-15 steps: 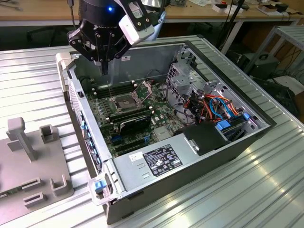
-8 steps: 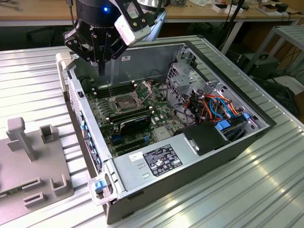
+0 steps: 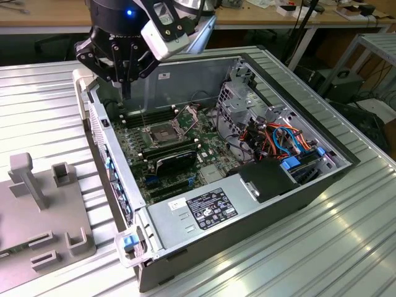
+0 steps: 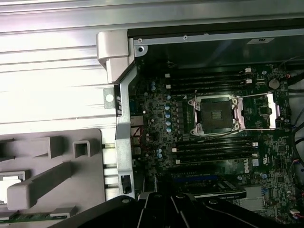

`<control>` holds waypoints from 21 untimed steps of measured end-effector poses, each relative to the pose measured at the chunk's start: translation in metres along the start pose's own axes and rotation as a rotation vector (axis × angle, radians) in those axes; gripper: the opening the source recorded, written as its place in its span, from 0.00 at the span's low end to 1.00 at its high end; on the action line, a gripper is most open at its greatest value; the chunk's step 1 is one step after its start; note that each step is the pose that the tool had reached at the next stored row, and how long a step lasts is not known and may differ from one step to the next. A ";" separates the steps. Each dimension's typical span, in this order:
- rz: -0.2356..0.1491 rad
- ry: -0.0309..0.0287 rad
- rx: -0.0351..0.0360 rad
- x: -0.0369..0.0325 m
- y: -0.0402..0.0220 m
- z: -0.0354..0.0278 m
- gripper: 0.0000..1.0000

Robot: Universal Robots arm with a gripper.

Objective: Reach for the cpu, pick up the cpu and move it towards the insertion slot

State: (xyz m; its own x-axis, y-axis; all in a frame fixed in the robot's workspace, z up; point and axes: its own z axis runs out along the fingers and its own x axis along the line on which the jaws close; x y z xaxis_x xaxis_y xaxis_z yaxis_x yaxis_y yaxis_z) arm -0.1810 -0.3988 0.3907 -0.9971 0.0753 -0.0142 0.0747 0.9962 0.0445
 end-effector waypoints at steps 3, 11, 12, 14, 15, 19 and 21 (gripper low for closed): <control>0.000 0.0009 0.0001 0.0060 -0.0005 0.0002 0.11; 0.000 0.0011 0.0001 0.0254 -0.0020 0.0005 0.11; 0.000 0.0011 0.0001 0.0292 -0.0023 0.0005 0.11; 0.000 0.0011 0.0001 0.0336 -0.0026 0.0006 0.11; 0.000 0.0010 0.0000 0.0362 -0.0028 0.0007 0.11; 0.000 0.0011 0.0002 0.0404 -0.0031 0.0008 0.11; 0.000 0.0011 0.0001 0.0432 -0.0033 0.0010 0.11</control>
State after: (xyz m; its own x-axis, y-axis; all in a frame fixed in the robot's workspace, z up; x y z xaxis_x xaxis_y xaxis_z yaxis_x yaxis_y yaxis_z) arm -0.2242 -0.3988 0.3890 -0.9971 0.0753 -0.0131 0.0747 0.9962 0.0443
